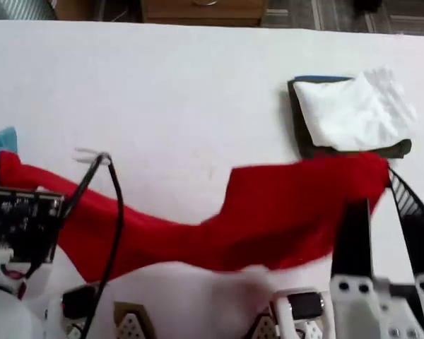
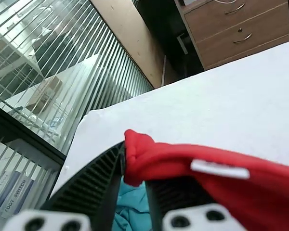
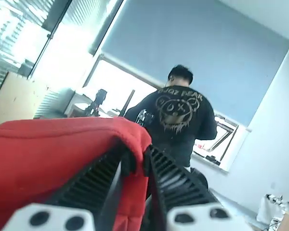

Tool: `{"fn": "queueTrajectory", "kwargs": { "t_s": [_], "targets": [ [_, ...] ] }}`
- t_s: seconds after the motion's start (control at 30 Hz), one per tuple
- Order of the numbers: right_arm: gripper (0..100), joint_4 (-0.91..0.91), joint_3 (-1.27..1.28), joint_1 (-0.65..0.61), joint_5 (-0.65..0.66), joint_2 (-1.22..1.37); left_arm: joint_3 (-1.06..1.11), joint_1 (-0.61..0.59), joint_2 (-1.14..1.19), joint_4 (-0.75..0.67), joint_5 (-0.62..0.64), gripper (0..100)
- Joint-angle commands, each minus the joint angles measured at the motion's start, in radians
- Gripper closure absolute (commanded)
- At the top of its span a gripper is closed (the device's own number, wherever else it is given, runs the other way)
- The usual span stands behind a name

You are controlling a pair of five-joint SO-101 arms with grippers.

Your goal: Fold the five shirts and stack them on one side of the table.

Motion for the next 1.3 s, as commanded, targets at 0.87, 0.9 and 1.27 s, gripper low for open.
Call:
{"fn": "queueTrajectory", "kwargs": {
  "t_s": [0.87,0.9,1.27],
  "targets": [
    [98.0,-0.012,-0.120,0.012,-0.077,-0.041,-0.090,-0.049,-0.002,0.025,0.052,97],
    [97.9,-0.012,-0.117,0.010,-0.078,-0.031,-0.090,-0.049,-0.002,0.025,0.052,97],
    [97.9,-0.010,-0.121,-0.050,-0.098,-0.007,-0.094,-0.049,-0.003,0.044,0.063,97]
  ]
}}
